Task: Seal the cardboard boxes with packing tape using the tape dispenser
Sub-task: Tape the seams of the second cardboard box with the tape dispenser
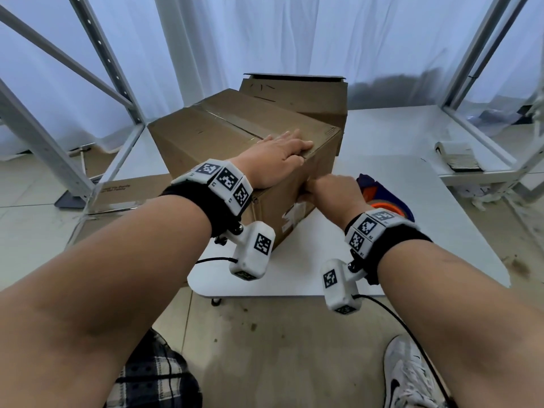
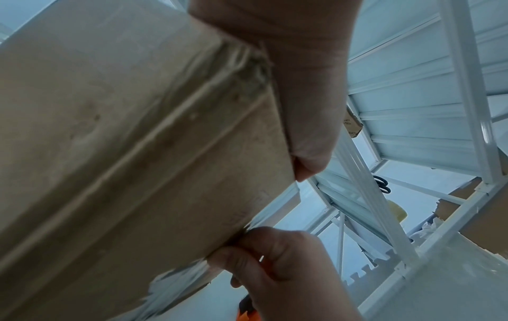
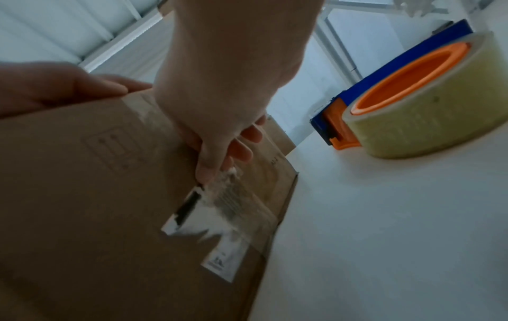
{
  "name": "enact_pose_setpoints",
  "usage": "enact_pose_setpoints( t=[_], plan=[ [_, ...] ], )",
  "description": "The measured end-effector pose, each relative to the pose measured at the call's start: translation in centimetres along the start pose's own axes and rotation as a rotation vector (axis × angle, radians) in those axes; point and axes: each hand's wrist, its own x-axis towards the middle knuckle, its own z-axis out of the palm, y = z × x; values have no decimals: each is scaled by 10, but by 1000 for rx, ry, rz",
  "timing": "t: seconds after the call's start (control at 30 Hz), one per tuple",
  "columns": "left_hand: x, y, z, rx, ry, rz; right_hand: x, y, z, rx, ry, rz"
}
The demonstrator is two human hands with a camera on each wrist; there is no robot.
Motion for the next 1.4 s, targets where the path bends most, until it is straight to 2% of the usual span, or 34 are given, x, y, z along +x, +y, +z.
enact_pose_setpoints(
  t=[0.1,0.23,0.37,0.5,0.53,0.67,0.77,0.87,1.0,1.13,1.2,1.33,1.4],
  plan=[
    [-2,-1,0,20,6,-45,2,2,-12,-42,70,-38],
    [1,-1,0,111,-4,-95,8,11,-41,49,188,-21],
    [0,-3,-7,67,-54,-87,12,15,-51,483,171,88],
    [-3,-15,-19,19,-36,-81,19,0,-62,581,216,274],
    [-4,-17,-21,10,-18,-80,22,-7,-65,587,185,330],
    [-7,-19,-23,-17,9,-69,38,-33,-59,564,-204,456],
    [-5,-9,-18,43,-40,-83,48,-25,-63,603,-306,461],
    [-2,2,-11,112,-78,-89,50,-11,-70,739,-333,423],
    [0,8,-8,157,-101,-32,42,5,-67,902,-248,434],
    [2,6,-5,175,-127,-28,40,3,-69,840,-212,431],
    [-2,-11,-11,168,-121,-79,39,3,-67,823,-200,432],
    [-25,-68,-33,154,-85,-319,39,0,-63,828,-185,447],
    [-32,-76,-36,169,-73,-390,40,-3,-60,825,-162,460]
  ],
)
